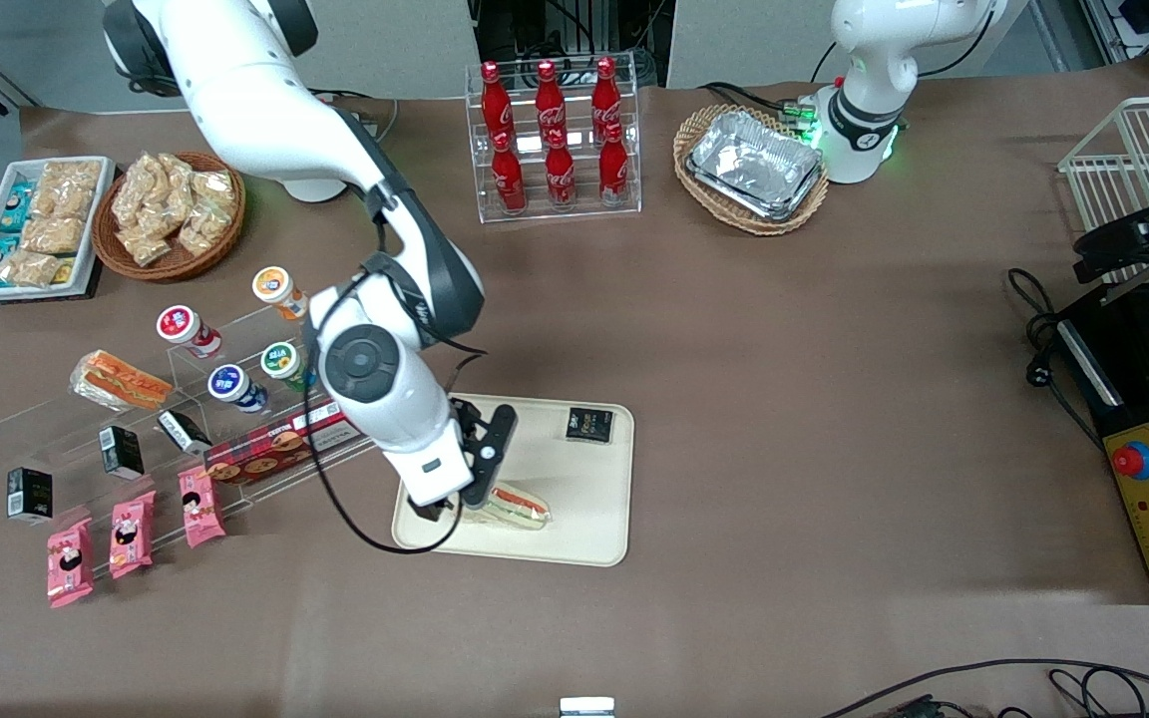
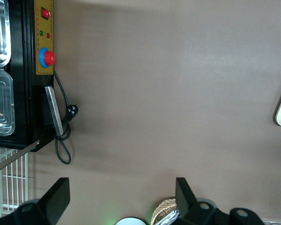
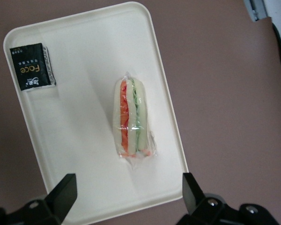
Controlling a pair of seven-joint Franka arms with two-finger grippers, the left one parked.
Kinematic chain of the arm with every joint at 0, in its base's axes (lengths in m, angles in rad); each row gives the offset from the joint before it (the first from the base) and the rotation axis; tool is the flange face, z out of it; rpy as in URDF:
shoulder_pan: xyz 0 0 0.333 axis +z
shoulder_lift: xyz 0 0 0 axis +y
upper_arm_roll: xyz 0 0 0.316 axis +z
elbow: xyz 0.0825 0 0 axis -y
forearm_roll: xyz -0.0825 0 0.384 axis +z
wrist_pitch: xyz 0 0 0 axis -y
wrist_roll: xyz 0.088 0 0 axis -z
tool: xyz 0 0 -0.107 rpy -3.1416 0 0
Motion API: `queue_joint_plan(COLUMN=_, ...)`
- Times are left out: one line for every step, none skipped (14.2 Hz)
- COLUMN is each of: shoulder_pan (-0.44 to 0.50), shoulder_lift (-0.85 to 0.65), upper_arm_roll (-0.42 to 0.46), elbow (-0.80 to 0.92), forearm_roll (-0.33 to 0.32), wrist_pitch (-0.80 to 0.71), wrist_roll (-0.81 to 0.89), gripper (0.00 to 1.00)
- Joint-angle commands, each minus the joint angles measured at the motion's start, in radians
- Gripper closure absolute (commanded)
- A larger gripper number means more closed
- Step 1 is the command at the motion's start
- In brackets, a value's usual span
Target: Place sandwich on tray
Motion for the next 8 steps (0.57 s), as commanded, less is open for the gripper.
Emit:
queue_joint_plan(shoulder_pan=-0.059, shoulder_lift=-0.068, upper_arm_roll=0.005, elbow=-0.006, forearm_roll=0.061, wrist_pitch=-0.069, wrist_roll=0.019, gripper=0.00)
queue_joint_plan(shoulder_pan=-0.084, shoulder_lift=-0.083, upper_arm_roll=0.011, elbow=-0.004, forearm_roll=0.066, wrist_pitch=-0.083, wrist_roll=0.044, gripper=0.00)
queue_joint_plan(shoulder_pan=-0.098, shoulder_lift=-0.097, upper_arm_roll=0.013, elbow=-0.004, forearm_roll=0.066, wrist_pitch=-0.097, wrist_roll=0.080, gripper=0.00)
queue_joint_plan(shoulder_pan=-0.112, shoulder_lift=-0.115, upper_arm_roll=0.014, elbow=-0.004, forearm_roll=0.069, wrist_pitch=-0.112, wrist_roll=0.123, gripper=0.00)
queue_joint_plan(shoulder_pan=-0.132, shoulder_lift=-0.134, upper_arm_roll=0.016, elbow=-0.006, forearm_roll=0.072, wrist_pitch=-0.137, wrist_roll=0.168, gripper=0.00)
queue_joint_plan(shoulder_pan=-0.153, shoulder_lift=-0.149, upper_arm_roll=0.020, elbow=-0.006, forearm_roll=0.077, wrist_pitch=-0.167, wrist_roll=0.217, gripper=0.00)
queue_joint_plan(shoulder_pan=-0.179, shoulder_lift=-0.172, upper_arm_roll=0.034, elbow=-0.004, forearm_roll=0.087, wrist_pitch=-0.201, wrist_roll=0.260, gripper=0.00)
queue_joint_plan(shoulder_pan=-0.216, shoulder_lift=-0.190, upper_arm_roll=0.057, elbow=-0.006, forearm_roll=0.094, wrist_pitch=-0.230, wrist_roll=0.306, gripper=0.00)
